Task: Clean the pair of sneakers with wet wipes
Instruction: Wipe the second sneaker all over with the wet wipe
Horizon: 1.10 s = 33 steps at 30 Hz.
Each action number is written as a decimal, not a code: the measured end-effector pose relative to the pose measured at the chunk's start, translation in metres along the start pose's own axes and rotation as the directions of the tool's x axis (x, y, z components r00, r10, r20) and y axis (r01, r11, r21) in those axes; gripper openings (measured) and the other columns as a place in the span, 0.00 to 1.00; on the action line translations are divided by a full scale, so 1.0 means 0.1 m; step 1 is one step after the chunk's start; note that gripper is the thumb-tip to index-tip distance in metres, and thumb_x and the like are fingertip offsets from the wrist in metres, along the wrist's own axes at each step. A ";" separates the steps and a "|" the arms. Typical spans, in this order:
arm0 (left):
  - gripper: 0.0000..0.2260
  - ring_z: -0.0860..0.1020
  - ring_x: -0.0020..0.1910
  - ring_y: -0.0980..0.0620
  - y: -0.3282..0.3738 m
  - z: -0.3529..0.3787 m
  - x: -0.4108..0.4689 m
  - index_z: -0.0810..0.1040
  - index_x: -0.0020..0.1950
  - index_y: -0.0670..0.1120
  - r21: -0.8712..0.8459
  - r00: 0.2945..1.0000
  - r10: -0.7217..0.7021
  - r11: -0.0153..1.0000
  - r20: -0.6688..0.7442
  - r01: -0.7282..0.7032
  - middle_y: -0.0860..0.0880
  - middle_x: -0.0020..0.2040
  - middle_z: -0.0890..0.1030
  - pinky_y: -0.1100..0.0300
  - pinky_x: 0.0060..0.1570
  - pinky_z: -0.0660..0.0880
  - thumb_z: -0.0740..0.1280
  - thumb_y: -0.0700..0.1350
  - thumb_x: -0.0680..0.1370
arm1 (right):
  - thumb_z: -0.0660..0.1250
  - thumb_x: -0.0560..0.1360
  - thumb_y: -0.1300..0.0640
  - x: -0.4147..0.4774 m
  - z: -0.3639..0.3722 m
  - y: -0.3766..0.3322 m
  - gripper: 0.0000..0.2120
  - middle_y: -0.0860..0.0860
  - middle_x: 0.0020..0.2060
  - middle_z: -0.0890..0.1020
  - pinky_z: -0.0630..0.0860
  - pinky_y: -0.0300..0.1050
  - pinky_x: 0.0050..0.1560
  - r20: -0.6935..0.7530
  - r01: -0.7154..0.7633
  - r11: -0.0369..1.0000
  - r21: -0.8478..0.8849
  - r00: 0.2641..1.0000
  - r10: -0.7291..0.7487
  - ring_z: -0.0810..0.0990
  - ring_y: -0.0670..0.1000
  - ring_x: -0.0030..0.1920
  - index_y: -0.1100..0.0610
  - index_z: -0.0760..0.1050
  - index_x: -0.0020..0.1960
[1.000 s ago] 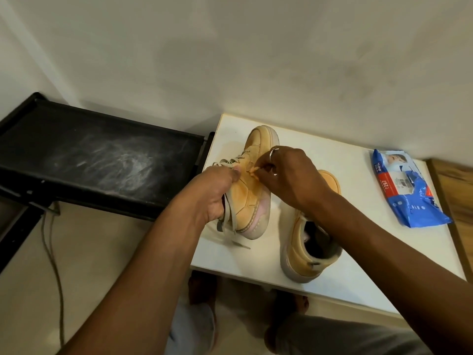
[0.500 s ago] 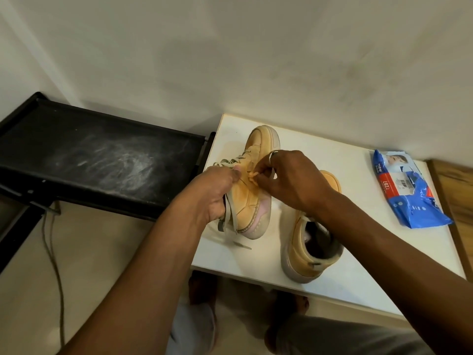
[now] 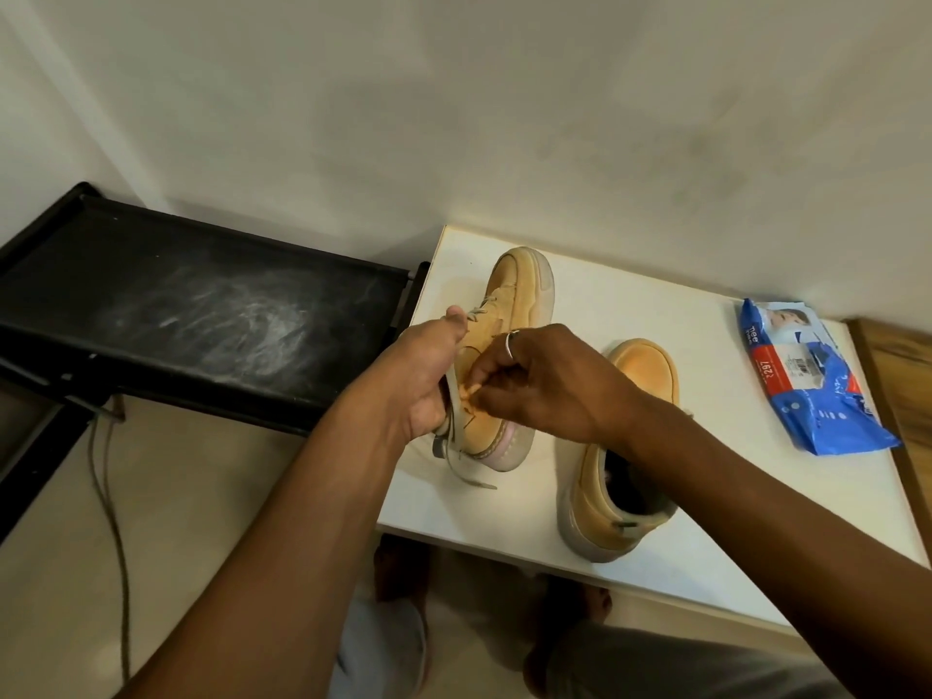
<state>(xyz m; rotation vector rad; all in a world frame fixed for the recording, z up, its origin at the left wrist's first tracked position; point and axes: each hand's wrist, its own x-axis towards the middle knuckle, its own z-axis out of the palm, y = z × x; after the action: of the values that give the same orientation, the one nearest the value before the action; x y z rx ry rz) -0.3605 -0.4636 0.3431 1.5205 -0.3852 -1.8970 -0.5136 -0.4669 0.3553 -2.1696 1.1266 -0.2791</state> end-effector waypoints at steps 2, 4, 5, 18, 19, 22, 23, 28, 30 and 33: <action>0.18 0.83 0.48 0.43 0.00 0.01 -0.01 0.80 0.56 0.47 0.006 1.000 0.004 1.000 -0.001 -0.004 0.43 0.47 0.85 0.45 0.52 0.79 0.55 0.56 0.83 | 0.72 0.73 0.52 0.02 -0.04 0.00 0.05 0.41 0.38 0.82 0.75 0.35 0.38 0.027 0.002 0.998 -0.061 1.000 -0.001 0.79 0.42 0.38 0.49 0.84 0.48; 0.17 0.83 0.49 0.43 0.00 0.02 -0.01 0.79 0.57 0.47 -0.003 1.000 0.005 1.000 -0.001 -0.005 0.43 0.49 0.84 0.45 0.52 0.79 0.56 0.55 0.83 | 0.70 0.74 0.49 0.06 -0.05 0.05 0.06 0.43 0.41 0.83 0.78 0.46 0.41 -0.082 -0.010 0.985 -0.171 0.997 -0.004 0.79 0.45 0.40 0.48 0.83 0.49; 0.17 0.82 0.49 0.43 0.00 0.03 -0.02 0.79 0.56 0.47 -0.009 1.000 0.009 1.000 -0.003 -0.009 0.43 0.49 0.84 0.46 0.51 0.79 0.56 0.55 0.83 | 0.70 0.75 0.48 0.07 -0.04 0.08 0.07 0.44 0.42 0.83 0.78 0.47 0.42 -0.145 -0.023 0.980 -0.198 0.989 -0.006 0.78 0.45 0.41 0.48 0.83 0.50; 0.16 0.82 0.51 0.42 -0.01 0.03 0.01 0.79 0.56 0.47 -0.015 1.000 0.006 1.000 -0.008 -0.006 0.42 0.50 0.84 0.43 0.55 0.78 0.56 0.55 0.83 | 0.70 0.75 0.50 0.06 -0.04 0.05 0.07 0.45 0.42 0.83 0.71 0.37 0.39 -0.225 -0.028 0.980 -0.195 0.974 -0.017 0.76 0.44 0.39 0.51 0.83 0.51; 0.16 0.82 0.50 0.42 -0.01 0.02 0.01 0.79 0.56 0.47 -0.011 1.000 0.003 1.000 -0.012 -0.003 0.42 0.50 0.84 0.44 0.54 0.78 0.56 0.55 0.82 | 0.70 0.75 0.51 0.05 -0.02 0.04 0.07 0.44 0.42 0.82 0.70 0.34 0.39 -0.210 -0.004 0.986 -0.168 0.977 -0.032 0.76 0.43 0.38 0.51 0.83 0.51; 0.17 0.82 0.50 0.42 -0.01 0.01 0.02 0.79 0.57 0.47 -0.007 1.000 -0.004 1.000 -0.010 0.004 0.43 0.49 0.84 0.44 0.54 0.78 0.56 0.55 0.82 | 0.72 0.73 0.52 0.02 -0.01 -0.02 0.04 0.41 0.38 0.81 0.72 0.32 0.37 -0.043 0.027 0.996 -0.088 0.999 -0.031 0.78 0.42 0.38 0.49 0.83 0.47; 0.16 0.82 0.50 0.43 -0.01 0.01 0.02 0.78 0.57 0.47 -0.010 1.000 -0.003 1.000 -0.007 0.003 0.43 0.49 0.84 0.44 0.55 0.78 0.56 0.55 0.83 | 0.72 0.72 0.52 0.02 -0.02 -0.03 0.03 0.42 0.37 0.81 0.73 0.33 0.37 0.002 0.009 0.996 -0.094 1.000 -0.009 0.78 0.43 0.37 0.48 0.83 0.46; 0.16 0.82 0.51 0.42 -0.02 0.03 0.03 0.78 0.59 0.49 0.007 1.000 0.015 1.000 0.007 -0.015 0.43 0.51 0.84 0.43 0.56 0.77 0.55 0.54 0.83 | 0.70 0.74 0.49 0.06 -0.03 0.05 0.07 0.43 0.39 0.80 0.71 0.37 0.37 -0.209 -0.055 0.974 -0.221 0.978 0.007 0.77 0.45 0.38 0.50 0.83 0.48; 0.16 0.82 0.51 0.42 -0.01 0.01 0.03 0.78 0.57 0.48 0.017 1.000 0.015 1.000 -0.005 -0.015 0.43 0.50 0.84 0.44 0.55 0.78 0.55 0.55 0.83 | 0.71 0.75 0.51 0.05 -0.02 0.04 0.07 0.45 0.41 0.82 0.72 0.37 0.39 -0.189 -0.003 0.988 -0.156 0.982 -0.027 0.77 0.44 0.40 0.51 0.83 0.50; 0.16 0.82 0.51 0.42 -0.02 -0.01 0.04 0.78 0.59 0.48 0.020 1.000 0.003 1.000 -0.004 -0.003 0.43 0.51 0.83 0.43 0.56 0.77 0.56 0.55 0.82 | 0.72 0.72 0.54 0.02 0.01 -0.03 0.03 0.44 0.39 0.83 0.76 0.37 0.39 -0.013 0.016 0.999 -0.044 1.000 -0.016 0.80 0.45 0.39 0.51 0.83 0.46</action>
<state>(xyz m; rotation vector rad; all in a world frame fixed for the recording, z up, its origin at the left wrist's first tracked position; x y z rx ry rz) -0.3608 -0.4651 0.3388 1.5357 -0.4051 -1.8921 -0.5102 -0.4669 0.3567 -2.2186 1.1328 -0.2784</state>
